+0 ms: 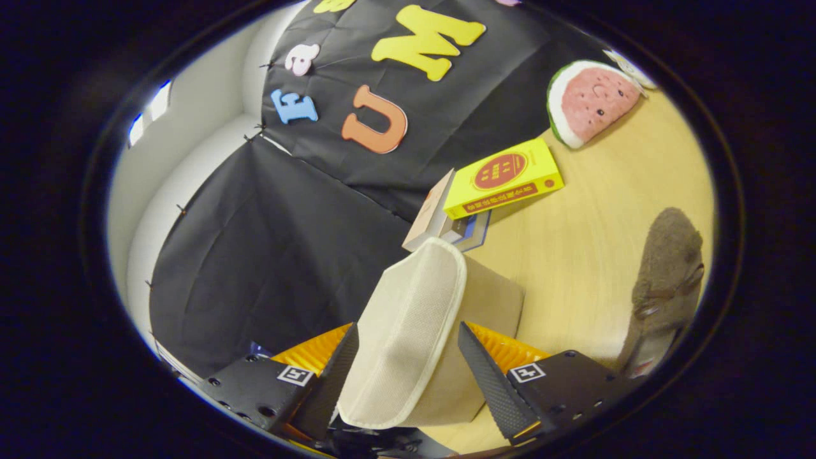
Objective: Open the storage box then place both shoes into the box .Put the left shoe in first, then the right shoe, with the right side of both shoes facing outward in a uniform manner.
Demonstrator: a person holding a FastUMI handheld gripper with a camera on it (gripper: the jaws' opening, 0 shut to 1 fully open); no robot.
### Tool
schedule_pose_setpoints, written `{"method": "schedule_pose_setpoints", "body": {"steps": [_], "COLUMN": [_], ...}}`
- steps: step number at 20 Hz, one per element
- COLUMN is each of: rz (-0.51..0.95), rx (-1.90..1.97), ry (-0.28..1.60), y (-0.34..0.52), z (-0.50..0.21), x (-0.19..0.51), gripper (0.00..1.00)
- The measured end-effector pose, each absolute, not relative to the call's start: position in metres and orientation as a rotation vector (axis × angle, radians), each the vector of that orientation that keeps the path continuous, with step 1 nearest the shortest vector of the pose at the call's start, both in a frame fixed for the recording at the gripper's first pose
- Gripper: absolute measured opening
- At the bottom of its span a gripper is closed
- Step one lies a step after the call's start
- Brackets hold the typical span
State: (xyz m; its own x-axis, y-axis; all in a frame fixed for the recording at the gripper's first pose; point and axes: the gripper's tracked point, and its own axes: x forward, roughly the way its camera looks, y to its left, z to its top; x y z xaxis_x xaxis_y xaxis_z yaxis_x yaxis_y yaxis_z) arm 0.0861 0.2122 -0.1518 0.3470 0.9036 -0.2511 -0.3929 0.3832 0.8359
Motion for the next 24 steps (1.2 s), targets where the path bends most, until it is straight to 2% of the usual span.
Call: {"method": "schedule_pose_setpoints", "body": {"steps": [5,7,9,15,16,17,18,22,24], "rz": [1.014,1.051,1.044,0.998,0.978,0.971,0.974,0.984,0.999], "rx": [0.811,0.835,0.846,0.817,0.824,0.808,0.803,0.807,0.796], "ry": [0.95,0.974,0.993,0.996,0.991,0.99,0.988,0.938,0.909], "y": [0.23,0.237,0.238,0.221,0.215,0.214,0.213,0.209,0.213], "z": [-0.167,-0.165,-0.166,-0.158,-0.156,-0.155,-0.152,-0.12,-0.098], "x": [0.086,0.082,0.082,0.084,0.087,0.087,0.084,0.08,0.075], "gripper": [0.95,0.92,0.69,0.5,0.42,0.3,0.27,0.01,0.01]}}
